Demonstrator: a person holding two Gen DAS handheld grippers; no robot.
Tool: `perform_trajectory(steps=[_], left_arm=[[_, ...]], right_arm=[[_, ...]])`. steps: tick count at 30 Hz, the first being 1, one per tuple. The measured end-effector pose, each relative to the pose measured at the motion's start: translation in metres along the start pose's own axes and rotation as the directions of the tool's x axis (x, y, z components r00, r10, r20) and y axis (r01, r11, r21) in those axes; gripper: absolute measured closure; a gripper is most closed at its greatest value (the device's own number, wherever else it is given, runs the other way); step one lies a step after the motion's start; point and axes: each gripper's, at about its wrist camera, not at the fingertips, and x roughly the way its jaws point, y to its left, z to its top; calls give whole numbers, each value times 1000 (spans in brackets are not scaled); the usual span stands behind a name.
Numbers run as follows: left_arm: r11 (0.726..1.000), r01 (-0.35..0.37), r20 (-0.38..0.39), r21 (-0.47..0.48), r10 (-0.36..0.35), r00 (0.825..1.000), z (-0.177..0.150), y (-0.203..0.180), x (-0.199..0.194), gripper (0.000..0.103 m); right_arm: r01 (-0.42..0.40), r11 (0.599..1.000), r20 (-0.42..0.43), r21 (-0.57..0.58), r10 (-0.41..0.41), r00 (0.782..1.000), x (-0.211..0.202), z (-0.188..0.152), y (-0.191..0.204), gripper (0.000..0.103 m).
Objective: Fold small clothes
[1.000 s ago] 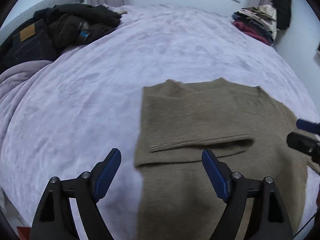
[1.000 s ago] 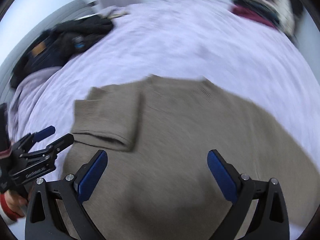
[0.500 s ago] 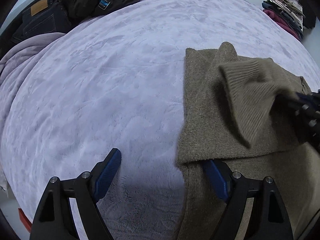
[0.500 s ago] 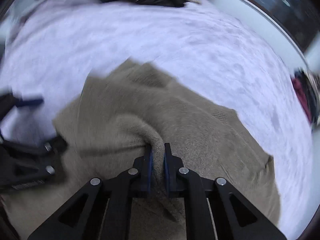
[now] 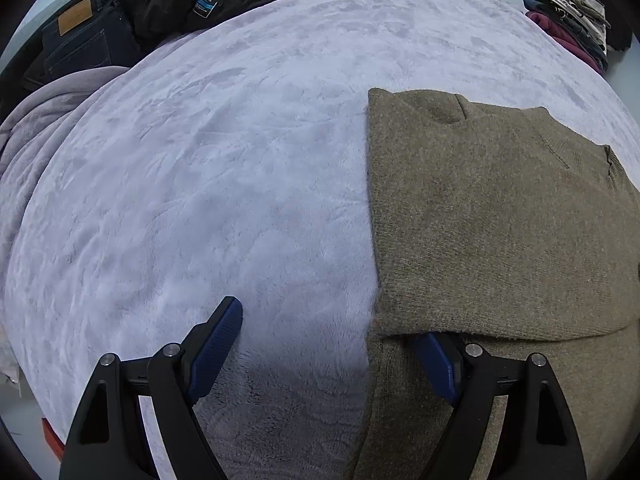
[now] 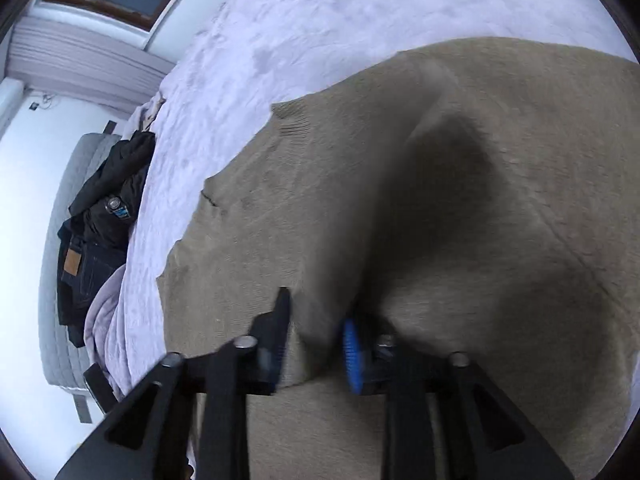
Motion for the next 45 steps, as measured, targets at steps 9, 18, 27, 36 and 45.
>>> perform_trajectory(steps=[9,18,27,36,45], left_arm=[[1000,-20,-4,-13,20,1000,0,-3,-1,19],[999,32,-41,23,-31,999,-5,12,-26,19],[942,332,-74,-39,-334,940,85,20,6,19],[930,367,-124,-29,-368,922,116,-13,50,92],[917,397,-62,-32,-398,915,114,8,50,93]], right_arm=[[17,988,33,153,-22,999,-3,30,-16,95],[80,989,44,-127,-75,996,-18,34,-18,91],[-28,1000,48,-9,29,998,-12,25,-48,86],[-46,999,18,-5,46,999,-15,26,-48,78],[-95,987,53,-128,102,993,-30,42,-6,95]])
